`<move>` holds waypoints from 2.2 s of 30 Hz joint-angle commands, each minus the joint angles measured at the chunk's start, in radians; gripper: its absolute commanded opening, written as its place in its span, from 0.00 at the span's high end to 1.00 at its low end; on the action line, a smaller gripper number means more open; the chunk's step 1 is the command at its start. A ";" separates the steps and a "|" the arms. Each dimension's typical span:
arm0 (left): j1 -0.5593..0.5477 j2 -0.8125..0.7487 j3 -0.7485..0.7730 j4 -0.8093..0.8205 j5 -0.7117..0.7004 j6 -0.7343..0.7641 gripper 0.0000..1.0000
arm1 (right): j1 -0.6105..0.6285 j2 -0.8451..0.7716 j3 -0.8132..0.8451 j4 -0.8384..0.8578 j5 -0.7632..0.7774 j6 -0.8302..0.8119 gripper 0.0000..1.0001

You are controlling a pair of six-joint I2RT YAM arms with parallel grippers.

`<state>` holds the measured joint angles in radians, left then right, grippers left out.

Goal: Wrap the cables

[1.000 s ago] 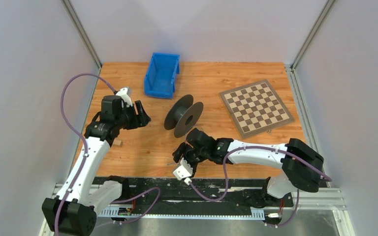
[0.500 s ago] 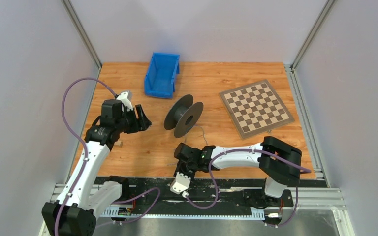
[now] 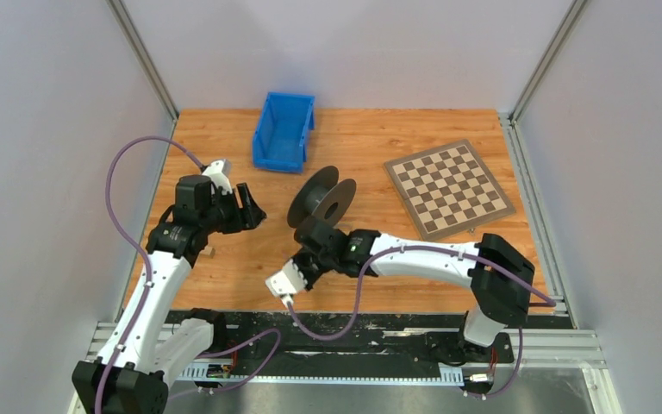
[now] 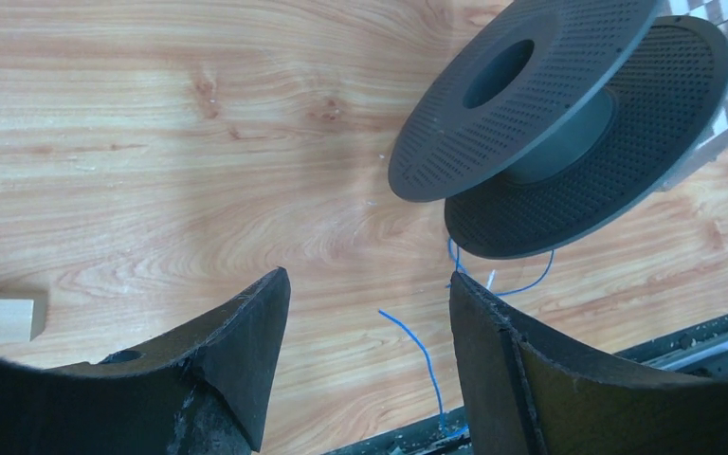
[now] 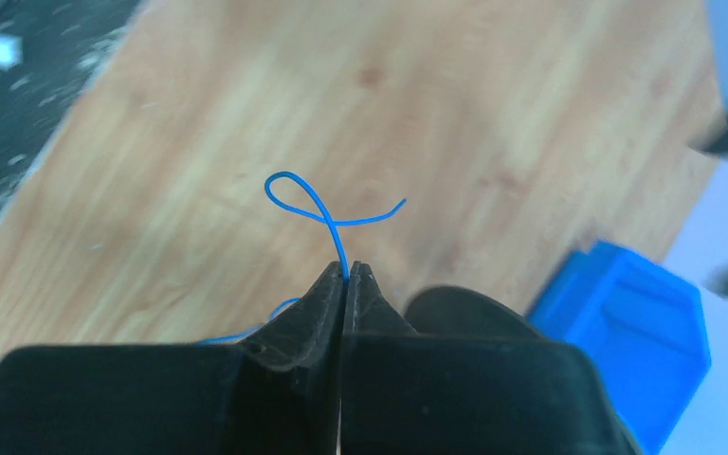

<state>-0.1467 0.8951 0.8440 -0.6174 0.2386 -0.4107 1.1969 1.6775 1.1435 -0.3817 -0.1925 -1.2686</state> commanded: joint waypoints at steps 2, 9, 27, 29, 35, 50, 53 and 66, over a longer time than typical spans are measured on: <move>0.006 -0.070 0.040 0.082 0.064 0.023 0.30 | -0.118 -0.038 0.188 0.048 -0.095 0.452 1.00; 0.006 -0.163 0.015 0.225 0.094 0.020 0.25 | -0.311 -0.013 0.278 0.114 -0.239 0.826 1.00; 0.004 -0.088 0.031 0.350 0.216 0.126 0.23 | -0.490 -0.070 0.297 0.188 -0.478 1.420 1.00; 0.005 -0.078 0.030 0.357 0.228 0.126 0.23 | -0.491 -0.083 0.297 0.191 -0.466 1.438 1.00; 0.005 -0.040 0.033 0.364 0.267 0.122 0.24 | -0.513 -0.117 0.302 0.192 -0.446 1.548 1.00; -0.160 -0.099 -0.134 0.599 0.317 0.293 0.23 | -0.589 -0.123 0.226 0.145 -0.415 1.748 1.00; -0.253 -0.080 -0.115 0.592 0.218 0.368 0.21 | -0.597 -0.108 0.218 0.145 -0.408 1.751 1.00; -0.281 0.108 -0.123 0.838 0.057 0.303 0.22 | -0.600 0.012 0.265 0.145 -0.426 1.756 1.00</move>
<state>-0.4210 0.9661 0.7101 0.0620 0.3580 -0.1074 0.5991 1.6794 1.3624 -0.2440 -0.6109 0.4587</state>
